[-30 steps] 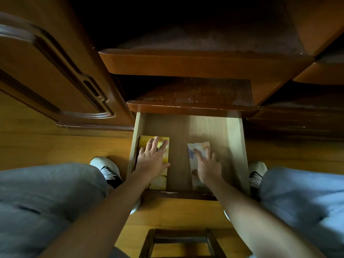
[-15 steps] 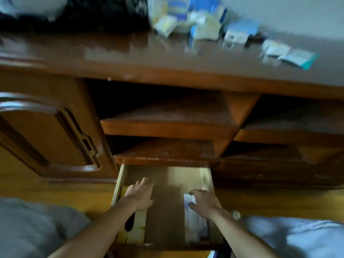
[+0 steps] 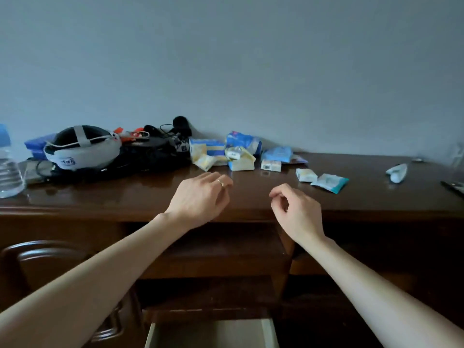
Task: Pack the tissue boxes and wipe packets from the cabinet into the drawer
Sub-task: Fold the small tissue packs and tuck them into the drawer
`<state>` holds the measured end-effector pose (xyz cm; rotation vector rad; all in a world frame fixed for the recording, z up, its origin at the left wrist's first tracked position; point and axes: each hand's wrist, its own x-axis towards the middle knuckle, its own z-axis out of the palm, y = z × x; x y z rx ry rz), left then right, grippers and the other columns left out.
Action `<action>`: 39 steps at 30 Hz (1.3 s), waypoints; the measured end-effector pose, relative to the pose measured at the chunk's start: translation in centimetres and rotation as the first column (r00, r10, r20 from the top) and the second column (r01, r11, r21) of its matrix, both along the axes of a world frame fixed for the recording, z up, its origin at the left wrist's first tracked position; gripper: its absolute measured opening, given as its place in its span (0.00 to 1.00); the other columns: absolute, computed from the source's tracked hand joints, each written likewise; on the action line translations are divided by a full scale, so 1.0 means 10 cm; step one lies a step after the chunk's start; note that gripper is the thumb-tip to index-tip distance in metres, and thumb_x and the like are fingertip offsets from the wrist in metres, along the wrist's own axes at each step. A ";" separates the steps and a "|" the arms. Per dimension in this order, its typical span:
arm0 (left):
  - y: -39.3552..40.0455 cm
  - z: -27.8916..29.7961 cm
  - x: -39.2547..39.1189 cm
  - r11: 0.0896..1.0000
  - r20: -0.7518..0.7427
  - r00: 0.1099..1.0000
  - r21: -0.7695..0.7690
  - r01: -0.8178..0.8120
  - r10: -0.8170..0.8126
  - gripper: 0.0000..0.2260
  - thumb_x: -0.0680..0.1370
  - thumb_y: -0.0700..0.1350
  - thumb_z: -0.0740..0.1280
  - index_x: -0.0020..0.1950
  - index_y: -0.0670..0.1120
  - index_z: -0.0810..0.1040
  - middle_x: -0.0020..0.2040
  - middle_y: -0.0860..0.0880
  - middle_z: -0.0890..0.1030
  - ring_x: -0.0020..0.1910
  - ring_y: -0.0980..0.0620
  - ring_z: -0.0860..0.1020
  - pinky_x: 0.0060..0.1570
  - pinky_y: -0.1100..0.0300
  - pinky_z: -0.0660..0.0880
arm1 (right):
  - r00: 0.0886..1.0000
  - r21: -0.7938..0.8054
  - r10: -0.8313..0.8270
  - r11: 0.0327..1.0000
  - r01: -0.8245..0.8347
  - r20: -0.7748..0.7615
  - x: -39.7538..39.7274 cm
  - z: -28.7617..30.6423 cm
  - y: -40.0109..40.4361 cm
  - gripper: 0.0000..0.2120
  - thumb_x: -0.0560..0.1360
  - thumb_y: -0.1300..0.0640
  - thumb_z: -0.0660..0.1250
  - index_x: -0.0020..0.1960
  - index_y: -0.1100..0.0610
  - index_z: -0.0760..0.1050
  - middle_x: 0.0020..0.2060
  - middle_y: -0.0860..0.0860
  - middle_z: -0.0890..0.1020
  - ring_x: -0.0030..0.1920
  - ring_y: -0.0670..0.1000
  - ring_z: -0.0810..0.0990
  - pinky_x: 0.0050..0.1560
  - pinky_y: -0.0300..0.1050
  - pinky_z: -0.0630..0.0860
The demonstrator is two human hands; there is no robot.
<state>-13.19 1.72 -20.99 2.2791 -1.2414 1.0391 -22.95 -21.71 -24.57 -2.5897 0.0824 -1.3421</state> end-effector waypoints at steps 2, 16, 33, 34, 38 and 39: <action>-0.04 0.08 0.36 0.992 -0.105 0.987 -0.012 -0.127 0.125 0.09 0.78 0.47 0.65 0.56 0.51 0.81 0.53 0.52 0.82 0.55 0.48 0.80 0.41 0.54 0.79 | 0.993 0.048 -0.027 0.998 0.033 -0.111 0.26 0.16 -0.11 0.09 0.76 0.55 0.67 0.55 0.45 0.78 0.44 0.41 0.82 0.45 0.43 0.81 0.40 0.44 0.78; -0.65 -0.28 2.44 0.914 -0.481 0.792 0.051 -0.404 0.376 0.45 0.69 0.66 0.71 0.77 0.56 0.50 0.80 0.38 0.53 0.78 0.37 0.57 0.75 0.41 0.60 | 0.828 0.075 -0.076 0.987 0.141 -0.555 2.52 0.29 -0.14 0.36 0.75 0.32 0.62 0.78 0.36 0.52 0.80 0.54 0.54 0.77 0.61 0.60 0.66 0.61 0.71; -0.42 -0.13 2.01 0.865 -0.494 0.803 -0.177 -0.469 0.334 0.15 0.79 0.52 0.64 0.54 0.42 0.83 0.56 0.46 0.79 0.52 0.44 0.77 0.40 0.54 0.69 | 0.905 0.059 -0.091 0.990 0.126 -0.416 2.00 0.25 -0.08 0.09 0.75 0.46 0.69 0.55 0.44 0.77 0.46 0.46 0.83 0.47 0.53 0.81 0.36 0.45 0.68; -0.36 -0.12 1.86 0.853 -0.514 0.797 -0.211 -0.476 0.318 0.15 0.78 0.52 0.65 0.55 0.42 0.83 0.57 0.46 0.79 0.52 0.44 0.78 0.39 0.55 0.68 | 0.920 0.123 -0.073 0.984 0.129 -0.384 1.86 0.25 -0.05 0.08 0.75 0.47 0.70 0.53 0.43 0.77 0.42 0.44 0.81 0.44 0.52 0.80 0.34 0.44 0.67; -0.14 -0.16 1.18 0.800 -0.606 0.762 -0.329 -0.501 0.228 0.16 0.77 0.54 0.67 0.58 0.45 0.82 0.57 0.48 0.77 0.48 0.47 0.77 0.42 0.56 0.67 | 0.988 0.276 -0.099 0.953 0.129 -0.118 1.28 0.19 0.21 0.06 0.75 0.52 0.71 0.49 0.44 0.76 0.42 0.40 0.79 0.39 0.45 0.74 0.31 0.34 0.62; -0.11 -0.17 1.00 0.787 -0.620 0.761 -0.368 -0.495 0.189 0.16 0.77 0.55 0.67 0.58 0.45 0.82 0.57 0.49 0.77 0.48 0.47 0.78 0.43 0.56 0.68 | 0.993 0.296 -0.104 0.948 0.114 -0.049 1.13 0.16 0.28 0.06 0.75 0.53 0.72 0.49 0.45 0.77 0.45 0.41 0.81 0.41 0.45 0.76 0.33 0.32 0.61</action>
